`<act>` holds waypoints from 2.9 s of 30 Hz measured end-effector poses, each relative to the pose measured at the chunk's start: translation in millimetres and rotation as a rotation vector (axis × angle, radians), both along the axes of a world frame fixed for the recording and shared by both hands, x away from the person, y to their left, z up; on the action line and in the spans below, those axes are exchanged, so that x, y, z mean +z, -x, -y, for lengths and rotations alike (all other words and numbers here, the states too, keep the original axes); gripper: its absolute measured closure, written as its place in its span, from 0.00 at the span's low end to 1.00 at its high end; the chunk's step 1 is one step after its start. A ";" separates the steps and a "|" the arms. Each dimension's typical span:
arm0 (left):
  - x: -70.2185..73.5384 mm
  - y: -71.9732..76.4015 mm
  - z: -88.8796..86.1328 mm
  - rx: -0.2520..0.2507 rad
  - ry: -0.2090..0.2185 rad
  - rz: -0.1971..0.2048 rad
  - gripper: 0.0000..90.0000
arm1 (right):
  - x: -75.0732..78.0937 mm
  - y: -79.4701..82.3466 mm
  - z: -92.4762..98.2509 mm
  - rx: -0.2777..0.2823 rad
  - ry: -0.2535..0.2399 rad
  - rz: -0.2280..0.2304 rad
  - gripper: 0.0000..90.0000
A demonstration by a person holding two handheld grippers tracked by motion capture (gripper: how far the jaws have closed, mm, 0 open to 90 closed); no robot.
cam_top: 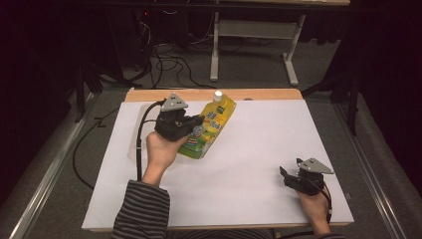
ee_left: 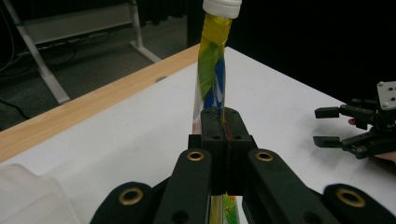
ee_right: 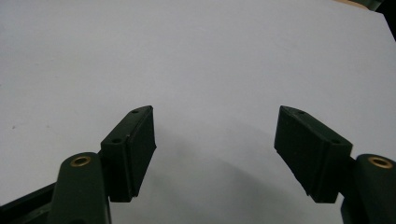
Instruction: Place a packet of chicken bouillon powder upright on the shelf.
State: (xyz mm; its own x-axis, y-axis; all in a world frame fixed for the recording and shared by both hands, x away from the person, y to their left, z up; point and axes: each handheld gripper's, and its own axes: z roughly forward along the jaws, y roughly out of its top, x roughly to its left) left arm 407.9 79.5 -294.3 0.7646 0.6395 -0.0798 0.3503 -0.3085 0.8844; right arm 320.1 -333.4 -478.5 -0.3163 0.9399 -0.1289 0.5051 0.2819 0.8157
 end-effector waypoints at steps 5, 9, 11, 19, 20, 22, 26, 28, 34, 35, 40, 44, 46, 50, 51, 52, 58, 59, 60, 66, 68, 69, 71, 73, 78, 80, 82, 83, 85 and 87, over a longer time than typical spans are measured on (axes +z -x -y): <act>4.0 0.6 -17.0 0.039 -0.009 0.021 1.00 | -0.1 -0.3 -0.1 0.002 0.005 0.000 0.33; 5.6 -0.2 -29.2 0.069 -0.016 0.031 1.00 | -0.1 -0.3 -0.1 0.004 0.005 0.001 0.33; 5.4 -2.1 -36.8 0.088 -0.013 0.022 1.00 | -0.3 -0.6 -0.4 0.006 0.006 -0.001 0.33; 2.9 -5.1 -64.6 0.172 -0.020 0.042 1.00 | -0.3 -0.5 -1.4 0.007 0.014 -0.004 0.33; 2.1 -4.8 -67.7 0.184 -0.017 0.051 1.00 | -0.4 -0.7 -1.4 0.007 0.014 -0.004 0.33; 0.7 -4.4 -73.6 0.201 -0.019 0.057 1.00 | -0.5 -1.1 -1.5 0.008 0.017 -0.007 0.33; -2.4 -4.3 -82.4 0.230 -0.039 0.065 1.00 | -0.6 -1.6 -2.3 0.008 0.024 -0.016 0.33; -5.1 -5.5 -86.9 0.242 -0.043 0.063 1.00 | -0.8 -1.9 -2.4 0.010 0.027 -0.015 0.33; -13.1 -8.6 -91.2 0.255 -0.065 0.069 1.00 | -0.9 -2.2 -2.7 0.011 0.029 -0.019 0.33; -16.3 -10.0 -90.3 0.256 -0.073 0.075 1.00 | -1.0 -2.3 -2.7 0.012 0.029 -0.019 0.33; -22.5 -13.5 -88.0 0.250 -0.071 0.073 1.00 | -0.9 -2.1 -2.6 0.006 0.026 -0.020 0.33; -27.8 -15.7 -84.2 0.242 -0.063 0.084 1.00 | -0.8 -2.2 -2.2 0.008 0.026 -0.017 0.33; -30.1 -15.5 -82.4 0.244 -0.057 0.103 1.00 | -0.9 -2.1 -2.5 0.006 0.025 -0.020 0.33; -36.5 -15.6 -77.3 0.237 -0.061 0.120 1.00 | -0.7 -2.0 -2.2 0.005 0.027 -0.018 0.33; -40.7 -15.7 -75.7 0.234 -0.065 0.127 1.00 | -0.8 -1.9 -2.2 0.006 0.026 -0.015 0.33; -40.7 -15.7 -75.7 0.234 -0.065 0.127 1.00 | -0.8 -1.9 -2.2 0.006 0.026 -0.015 0.33; -51.6 -17.5 -75.7 0.226 -0.079 0.120 1.00 | -0.7 -1.7 -2.3 0.005 0.024 -0.015 0.33; -52.6 -17.5 -77.4 0.222 -0.071 0.115 1.00 | -0.7 -1.8 -2.2 0.007 0.026 -0.014 0.33; -53.3 -17.3 -78.7 0.221 -0.069 0.110 1.00 | -0.7 -1.8 -2.2 0.007 0.027 -0.014 0.33; -56.0 -16.1 -84.4 0.215 -0.107 0.087 1.00 | -0.6 -1.4 -2.4 0.006 0.028 -0.011 0.33; -56.8 -15.6 -86.6 0.216 -0.118 0.077 1.00 | -0.7 -1.6 -2.2 0.006 0.026 -0.013 0.33; -56.9 -15.2 -87.8 0.212 -0.126 0.070 1.00 | -0.7 -1.6 -2.5 0.007 0.029 -0.013 0.33; -56.1 -14.0 -89.8 0.210 -0.138 0.063 1.00 | -0.8 -1.6 -2.6 0.007 0.029 -0.013 0.33; -54.3 -13.1 -92.1 0.210 -0.145 0.044 1.00 | -0.7 -1.5 -2.5 0.007 0.029 -0.013 0.33; -51.0 -12.3 -99.4 0.213 -0.164 -0.004 0.99 | -0.8 -1.5 -2.7 0.007 0.031 -0.012 0.33; -50.0 -11.1 -101.1 0.219 -0.186 -0.020 0.99 | -0.8 -1.4 -2.8 0.007 0.032 -0.011 0.33; -48.4 -8.9 -103.4 0.215 -0.213 -0.041 0.99 | -0.8 -1.6 -2.8 0.008 0.034 -0.011 0.33; -46.7 -7.6 -106.0 0.214 -0.232 -0.063 0.99 | -0.9 -1.8 -3.0 0.009 0.037 -0.011 0.33; -46.2 -7.6 -107.1 0.212 -0.235 -0.079 0.99 | -0.9 -1.6 -3.4 0.007 0.035 -0.015 0.33; -45.1 -7.6 -107.8 0.209 -0.236 -0.089 1.00 | -0.9 -1.8 -3.5 0.007 0.037 -0.015 0.33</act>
State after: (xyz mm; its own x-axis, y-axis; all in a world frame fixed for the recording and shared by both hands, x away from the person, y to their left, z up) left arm 415.5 187.3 -339.4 0.6119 0.7905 0.0282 0.5005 -0.4145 0.7601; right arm 321.9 -329.9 -479.4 -0.3254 0.9321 -0.1593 0.5146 0.3159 0.7971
